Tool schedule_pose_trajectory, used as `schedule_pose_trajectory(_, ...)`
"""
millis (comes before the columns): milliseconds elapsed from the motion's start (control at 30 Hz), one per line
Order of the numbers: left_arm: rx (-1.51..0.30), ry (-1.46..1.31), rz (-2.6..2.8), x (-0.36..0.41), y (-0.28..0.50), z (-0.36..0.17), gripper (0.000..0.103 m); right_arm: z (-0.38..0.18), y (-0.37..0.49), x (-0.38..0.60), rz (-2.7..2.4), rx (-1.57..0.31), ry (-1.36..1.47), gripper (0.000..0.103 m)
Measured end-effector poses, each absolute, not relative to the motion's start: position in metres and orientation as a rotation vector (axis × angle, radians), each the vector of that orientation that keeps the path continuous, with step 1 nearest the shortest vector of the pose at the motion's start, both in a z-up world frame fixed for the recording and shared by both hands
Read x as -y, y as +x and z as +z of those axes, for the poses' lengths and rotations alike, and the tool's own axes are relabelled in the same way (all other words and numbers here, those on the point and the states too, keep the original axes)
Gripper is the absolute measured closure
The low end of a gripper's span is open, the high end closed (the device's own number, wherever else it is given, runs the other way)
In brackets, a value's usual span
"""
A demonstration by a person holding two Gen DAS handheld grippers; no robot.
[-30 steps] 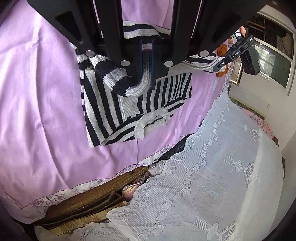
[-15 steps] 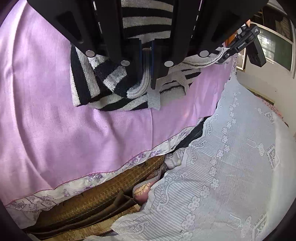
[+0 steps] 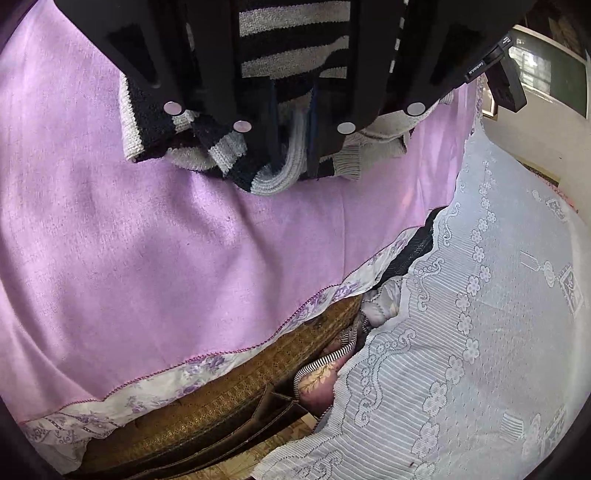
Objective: Fold small clothes
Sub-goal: 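Lift the hem with both tools and fold it onto the collar, then open both tools and release the folded hem on the collar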
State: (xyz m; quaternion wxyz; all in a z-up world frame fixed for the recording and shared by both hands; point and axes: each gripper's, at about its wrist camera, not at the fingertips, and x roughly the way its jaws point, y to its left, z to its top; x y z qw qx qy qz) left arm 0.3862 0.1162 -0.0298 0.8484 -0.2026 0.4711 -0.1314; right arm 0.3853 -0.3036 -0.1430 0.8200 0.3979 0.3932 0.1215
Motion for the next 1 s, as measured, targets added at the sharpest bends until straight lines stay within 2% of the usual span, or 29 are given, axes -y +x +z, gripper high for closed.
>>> schedule_pose_trajectory(33,-0.974,-0.443,-0.281,-0.121,0.382,-0.024,0.069,-0.141,0.382,0.308,0.261,-0.822,0.871,0.071)
schedule_pose_trajectory(67,-0.943,-0.442,-0.279,-0.125,0.376,-0.016,0.054,-0.136,0.375,0.313,0.246,-0.785,0.882,0.054)
schedule_pose_trajectory(100,-0.913,-0.427,-0.276,-0.127,0.371,-0.008,0.048,-0.130,0.369,0.318,0.225,-0.748,0.871,0.049)
schedule_pose_trajectory(167,-0.840,-0.332,-0.204,-0.125,0.357,0.014,0.034,-0.116,0.359,0.326,0.214,-0.700,0.835,0.049)
schedule_pose_trajectory(200,-0.803,-0.277,-0.183,-0.122,0.350,0.024,0.032,-0.110,0.355,0.327,0.221,-0.688,0.824,0.049)
schedule_pose_trajectory(400,-0.838,-0.069,-0.265,-0.062,0.339,0.035,0.029,-0.091,0.346,0.261,0.342,-0.742,0.559,0.056)
schedule_pose_trajectory(533,-0.869,0.109,-0.201,-0.012,0.345,0.004,0.028,-0.104,0.356,0.203,0.385,-0.841,0.393,0.056)
schedule_pose_trajectory(633,-0.911,0.151,-0.078,-0.009,0.366,-0.027,0.027,-0.127,0.377,0.197,0.295,-0.902,0.351,0.059)
schedule_pose_trajectory(667,-0.922,0.120,-0.064,-0.016,0.372,-0.035,0.023,-0.136,0.384,0.203,0.267,-0.911,0.368,0.069)
schedule_pose_trajectory(700,-0.915,0.082,-0.075,-0.023,0.376,-0.038,0.023,-0.142,0.388,0.213,0.246,-0.909,0.395,0.086)
schedule_pose_trajectory(767,-0.893,0.068,-0.072,-0.028,0.378,-0.039,0.023,-0.155,0.392,0.236,0.238,-0.900,0.499,0.103)
schedule_pose_trajectory(867,-0.875,0.104,-0.047,-0.024,0.375,-0.038,0.023,-0.161,0.387,0.258,0.243,-0.876,0.626,0.103)
schedule_pose_trajectory(933,-0.858,0.097,-0.035,-0.025,0.367,-0.033,0.023,-0.149,0.375,0.258,0.201,-0.838,0.590,0.099)
schedule_pose_trajectory(1000,-0.843,0.069,-0.066,-0.026,0.354,-0.024,0.024,-0.133,0.359,0.253,0.219,-0.805,0.549,0.088)
